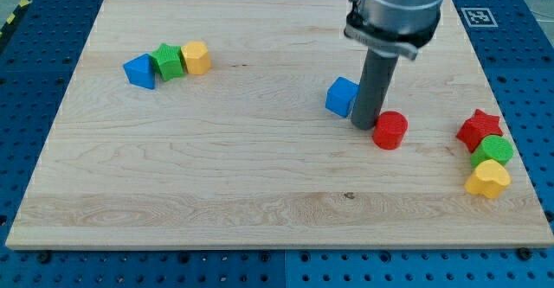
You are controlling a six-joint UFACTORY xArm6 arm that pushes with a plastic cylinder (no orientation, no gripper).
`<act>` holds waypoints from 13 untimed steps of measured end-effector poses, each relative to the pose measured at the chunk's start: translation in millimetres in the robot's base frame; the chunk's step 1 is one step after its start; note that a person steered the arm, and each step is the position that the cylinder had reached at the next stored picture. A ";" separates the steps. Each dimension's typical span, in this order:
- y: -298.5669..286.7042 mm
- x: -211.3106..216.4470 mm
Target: Move the red circle bottom right to the blue cube
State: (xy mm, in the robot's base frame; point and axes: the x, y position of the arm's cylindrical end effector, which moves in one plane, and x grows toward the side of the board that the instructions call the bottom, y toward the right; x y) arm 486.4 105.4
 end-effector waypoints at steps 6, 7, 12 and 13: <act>-6.9 -3.4; -5.9 -42.6; 91.7 -38.4; 93.6 -44.6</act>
